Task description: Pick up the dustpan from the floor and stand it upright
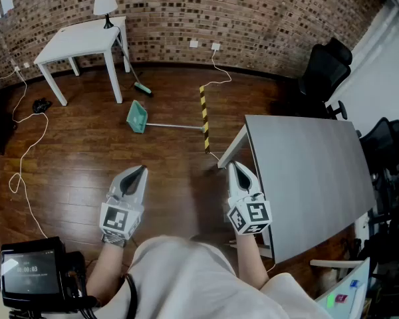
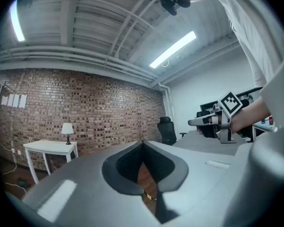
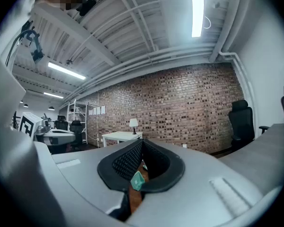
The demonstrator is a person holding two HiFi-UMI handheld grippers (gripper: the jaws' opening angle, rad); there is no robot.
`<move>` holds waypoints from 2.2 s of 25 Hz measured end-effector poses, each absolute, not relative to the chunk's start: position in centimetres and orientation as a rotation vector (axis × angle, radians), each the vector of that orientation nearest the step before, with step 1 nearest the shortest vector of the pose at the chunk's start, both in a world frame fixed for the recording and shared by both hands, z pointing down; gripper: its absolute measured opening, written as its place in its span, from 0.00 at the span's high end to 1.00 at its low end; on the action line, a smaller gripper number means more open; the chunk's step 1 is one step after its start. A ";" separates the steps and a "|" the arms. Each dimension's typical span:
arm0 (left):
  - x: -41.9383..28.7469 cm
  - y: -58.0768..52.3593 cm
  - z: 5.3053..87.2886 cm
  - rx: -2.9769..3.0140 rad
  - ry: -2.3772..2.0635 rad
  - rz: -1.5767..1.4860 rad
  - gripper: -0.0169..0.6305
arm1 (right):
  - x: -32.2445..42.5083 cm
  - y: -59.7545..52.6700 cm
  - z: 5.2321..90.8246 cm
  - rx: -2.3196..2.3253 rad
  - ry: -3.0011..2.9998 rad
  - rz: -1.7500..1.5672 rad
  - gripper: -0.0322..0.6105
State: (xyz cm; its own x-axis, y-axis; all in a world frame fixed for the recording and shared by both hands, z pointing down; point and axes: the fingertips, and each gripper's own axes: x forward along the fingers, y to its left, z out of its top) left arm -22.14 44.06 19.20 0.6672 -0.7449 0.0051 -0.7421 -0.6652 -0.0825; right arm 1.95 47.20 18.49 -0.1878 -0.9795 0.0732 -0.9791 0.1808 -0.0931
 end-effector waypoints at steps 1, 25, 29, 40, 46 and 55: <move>-22.4 44.1 19.6 -2.801 1.256 -0.058 0.97 | 2.0 47.3 18.6 -2.005 2.412 -0.184 0.93; -17.8 21.0 25.4 -2.792 1.411 -0.208 0.97 | 10.5 23.0 25.3 -2.000 2.392 -0.337 0.93; -13.8 12.2 23.9 -2.762 1.442 -0.208 0.97 | 14.1 14.2 22.9 -1.966 2.442 -0.270 0.93; -6.2 -4.8 21.2 -2.709 1.492 -0.231 0.97 | 21.6 -3.0 23.0 -1.911 2.492 -0.290 0.93; -6.1 -7.5 22.4 -2.720 1.490 -0.264 0.97 | 21.8 -4.9 23.3 -1.905 2.490 -0.306 0.93; -5.1 -8.0 23.7 -2.769 1.420 -0.241 0.97 | 22.1 -3.9 23.9 -1.978 2.498 -0.248 0.93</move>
State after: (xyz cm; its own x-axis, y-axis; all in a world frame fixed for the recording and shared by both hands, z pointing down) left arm -5.11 -8.02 23.69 0.5742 -0.8088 0.1275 -0.8056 -0.5858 -0.0882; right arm 22.08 -3.91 23.86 -0.2328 -0.9626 0.1383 -0.9710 0.2222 -0.0878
